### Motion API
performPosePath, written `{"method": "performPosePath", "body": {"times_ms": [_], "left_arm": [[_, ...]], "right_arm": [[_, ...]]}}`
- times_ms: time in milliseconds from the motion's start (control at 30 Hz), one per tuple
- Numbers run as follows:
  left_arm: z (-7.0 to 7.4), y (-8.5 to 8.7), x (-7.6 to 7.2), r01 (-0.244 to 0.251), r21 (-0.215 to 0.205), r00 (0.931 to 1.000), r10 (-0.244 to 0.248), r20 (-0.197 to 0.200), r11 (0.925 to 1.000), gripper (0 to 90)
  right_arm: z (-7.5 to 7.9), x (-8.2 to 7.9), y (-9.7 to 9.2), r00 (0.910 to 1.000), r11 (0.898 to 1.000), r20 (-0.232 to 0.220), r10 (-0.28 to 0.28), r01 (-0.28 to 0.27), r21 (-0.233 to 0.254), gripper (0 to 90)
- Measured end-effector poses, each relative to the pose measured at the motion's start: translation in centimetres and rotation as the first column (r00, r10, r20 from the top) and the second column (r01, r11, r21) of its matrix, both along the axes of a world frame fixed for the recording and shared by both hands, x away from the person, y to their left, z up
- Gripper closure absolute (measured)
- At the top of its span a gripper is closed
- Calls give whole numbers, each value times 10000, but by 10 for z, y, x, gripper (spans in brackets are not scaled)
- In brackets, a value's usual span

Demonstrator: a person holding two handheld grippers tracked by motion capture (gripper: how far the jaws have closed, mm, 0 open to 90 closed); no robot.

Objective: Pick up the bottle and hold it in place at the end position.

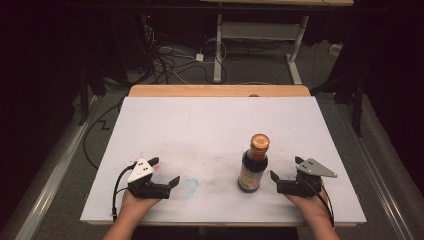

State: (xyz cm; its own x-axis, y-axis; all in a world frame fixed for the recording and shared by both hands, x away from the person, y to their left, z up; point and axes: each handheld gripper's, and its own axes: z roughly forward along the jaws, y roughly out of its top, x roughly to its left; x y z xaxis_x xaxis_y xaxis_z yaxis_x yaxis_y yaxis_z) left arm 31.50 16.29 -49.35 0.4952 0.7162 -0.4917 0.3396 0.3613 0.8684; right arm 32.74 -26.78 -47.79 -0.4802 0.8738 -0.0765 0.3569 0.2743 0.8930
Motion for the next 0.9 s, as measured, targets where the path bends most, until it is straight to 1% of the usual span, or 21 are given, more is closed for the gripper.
{"method": "performPosePath", "body": {"times_ms": [100,133,233,267,300,367,433,633,733,767,900], "left_arm": [[-1,-2,0,11,145,10000,-12,17,9999,0],[-1,-2,0,3,163,10000,-3,4,9999,0],[-1,-2,-1,-41,186,10000,40,38,9998,0],[-1,-3,-1,52,314,9999,-55,95,9995,0],[-1,-3,-1,52,314,9999,-55,95,9995,0],[-2,-5,-1,106,521,9999,-109,69,9986,0],[-3,-6,-1,139,614,9999,-141,30,9980,0],[-2,-5,-2,95,480,9999,-99,66,9988,0],[-2,-5,-2,73,499,9999,-77,84,9987,0],[-3,-6,-2,82,543,9999,-87,90,9985,0],[-3,-5,-1,68,508,10000,-70,53,9987,0]], "right_arm": [[0,0,0,10000,10000,37,26,-26,-14,3],[1,-2,0,10000,10000,35,36,-37,52,3],[2,-2,-1,9999,10000,100,54,-55,40,3],[3,-3,-1,10000,9998,82,28,-29,194,3],[3,-3,-1,9999,9998,121,34,-37,175,3],[4,-3,-1,9999,9998,133,54,-56,167,3],[5,-2,-2,9998,9998,159,69,-72,193,3],[6,-3,-2,9999,9996,115,120,-123,237,3],[6,-3,-3,9998,9994,95,147,-150,304,3],[7,-4,-3,9996,9990,108,244,-248,363,3],[9,-7,-4,9996,9984,58,286,-288,479,3]]}}
